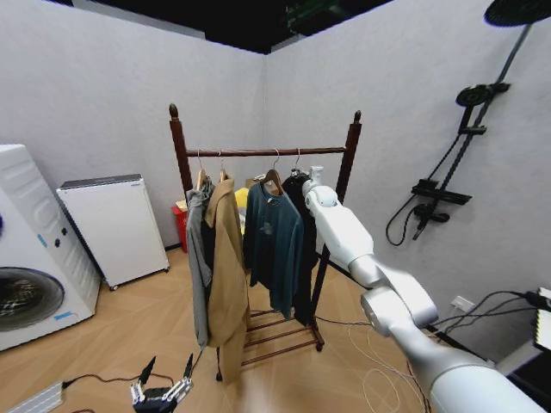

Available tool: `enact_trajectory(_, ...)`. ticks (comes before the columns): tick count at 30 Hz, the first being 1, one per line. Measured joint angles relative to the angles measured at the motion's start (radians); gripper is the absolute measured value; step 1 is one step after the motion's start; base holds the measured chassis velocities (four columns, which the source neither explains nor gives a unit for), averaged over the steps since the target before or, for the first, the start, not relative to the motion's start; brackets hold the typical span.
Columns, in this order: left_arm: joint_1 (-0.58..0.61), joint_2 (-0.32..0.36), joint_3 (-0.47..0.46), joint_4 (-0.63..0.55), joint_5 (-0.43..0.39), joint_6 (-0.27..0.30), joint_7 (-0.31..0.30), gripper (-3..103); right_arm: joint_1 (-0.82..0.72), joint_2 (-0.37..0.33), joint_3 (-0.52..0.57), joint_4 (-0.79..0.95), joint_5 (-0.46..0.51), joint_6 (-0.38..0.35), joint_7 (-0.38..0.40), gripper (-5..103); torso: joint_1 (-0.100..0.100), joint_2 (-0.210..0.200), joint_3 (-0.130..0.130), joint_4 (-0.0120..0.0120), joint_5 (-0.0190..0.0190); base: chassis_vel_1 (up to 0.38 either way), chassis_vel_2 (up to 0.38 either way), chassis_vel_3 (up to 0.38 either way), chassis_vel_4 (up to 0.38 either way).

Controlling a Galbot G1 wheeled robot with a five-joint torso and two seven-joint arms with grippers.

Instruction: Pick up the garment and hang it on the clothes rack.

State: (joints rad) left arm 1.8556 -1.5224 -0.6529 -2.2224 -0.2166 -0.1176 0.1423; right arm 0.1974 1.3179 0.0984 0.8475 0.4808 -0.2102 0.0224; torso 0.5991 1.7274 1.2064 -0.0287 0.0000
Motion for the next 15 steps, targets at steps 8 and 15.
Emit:
enact_trajectory(8,0.000,0.000,0.000,0.000,0.000,0.000,0.000,100,-0.322,-0.306,0.084,0.495,0.090,-0.080,0.038,59,0.000,0.000,0.000,-0.0010,0.0006,0.000,0.000,0.000,0.000)
enact_trajectory(15,0.000,0.000,0.000,0.000,0.000,0.000,0.000,100,-0.796,-0.463,0.352,0.948,0.174,-0.095,0.125,81,0.000,0.000,0.000,0.0000,0.0000,0.000,0.000,0.000,0.000)
